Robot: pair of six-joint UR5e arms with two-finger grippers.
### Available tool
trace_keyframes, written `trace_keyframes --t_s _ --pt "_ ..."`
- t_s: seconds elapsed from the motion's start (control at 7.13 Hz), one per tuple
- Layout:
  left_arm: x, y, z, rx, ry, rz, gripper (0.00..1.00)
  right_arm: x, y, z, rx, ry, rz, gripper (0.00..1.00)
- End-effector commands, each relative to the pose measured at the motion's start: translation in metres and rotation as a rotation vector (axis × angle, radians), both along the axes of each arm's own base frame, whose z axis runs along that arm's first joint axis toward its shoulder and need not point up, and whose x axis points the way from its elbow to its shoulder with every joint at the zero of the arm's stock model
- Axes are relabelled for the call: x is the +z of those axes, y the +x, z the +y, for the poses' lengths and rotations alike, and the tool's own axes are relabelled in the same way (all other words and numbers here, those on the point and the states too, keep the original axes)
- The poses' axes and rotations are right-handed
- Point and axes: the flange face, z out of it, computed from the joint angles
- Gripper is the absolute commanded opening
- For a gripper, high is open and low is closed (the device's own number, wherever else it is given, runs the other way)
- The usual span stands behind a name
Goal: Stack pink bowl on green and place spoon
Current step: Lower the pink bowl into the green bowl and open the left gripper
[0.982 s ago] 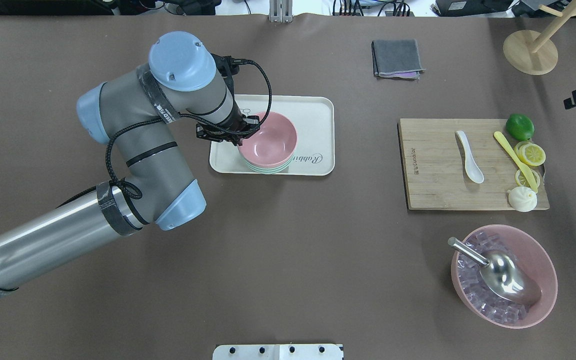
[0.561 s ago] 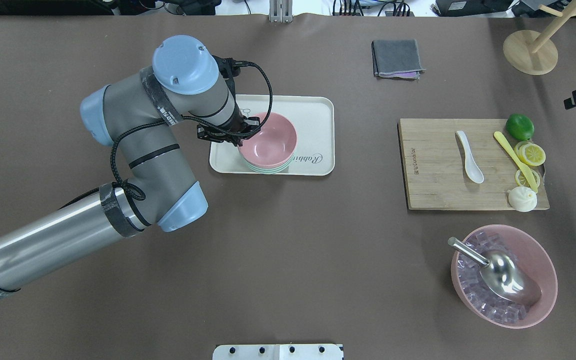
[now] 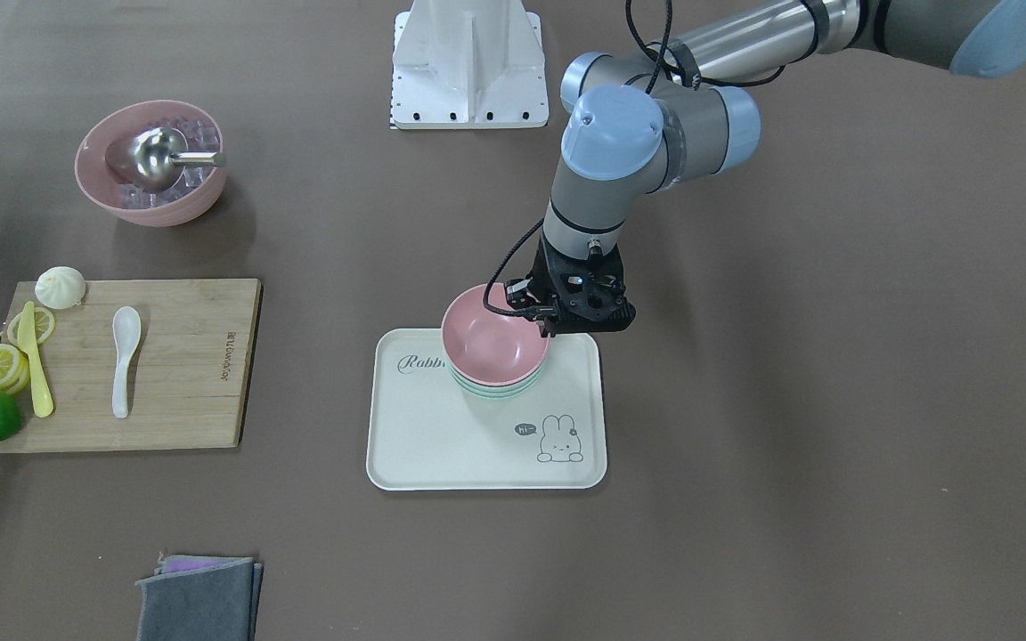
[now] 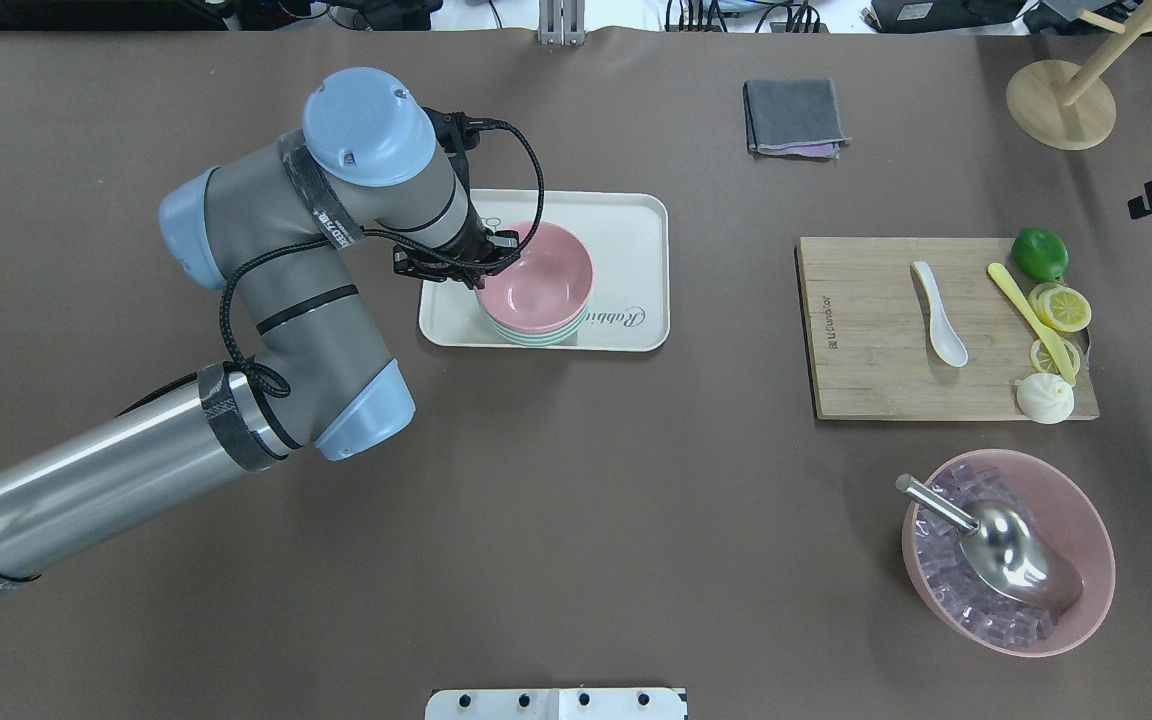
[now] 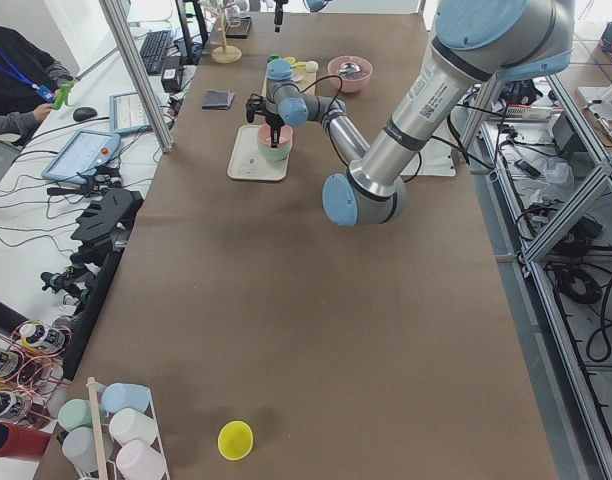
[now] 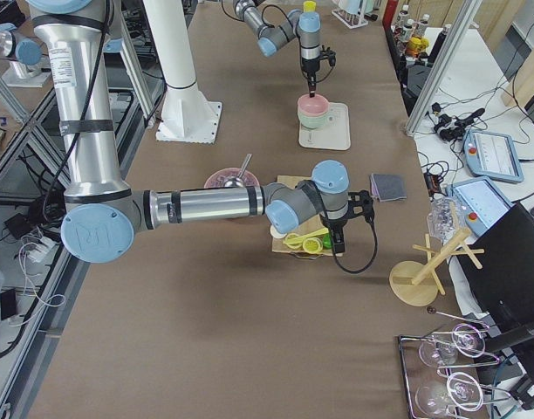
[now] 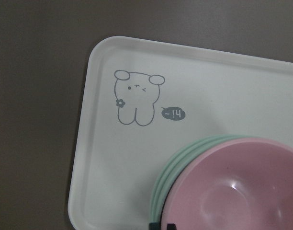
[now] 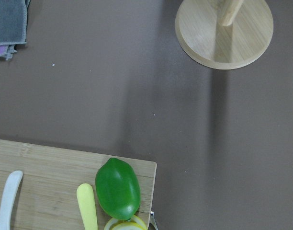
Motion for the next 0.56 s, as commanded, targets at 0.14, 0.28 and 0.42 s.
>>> trace_keyframes --t_s 0.14,0.28,0.42 --pt "-0.0002 -0.0011 -0.0011 -0.001 0.003 0.001 0.0 0.0001 -0.0002 -0.0006 0.001 0.0 0.001 1.0" --pt "0.0004 -0.0008 -0.0013 -0.002 0.001 0.0 0.0 0.0007 -0.0003 -0.0006 0.0 -0.001 0.0 1.0" --pt "0.0009 -0.0005 -0.0016 -0.004 -0.001 0.0 0.17 0.0001 -0.0002 -0.0006 0.001 0.0 0.001 1.0"
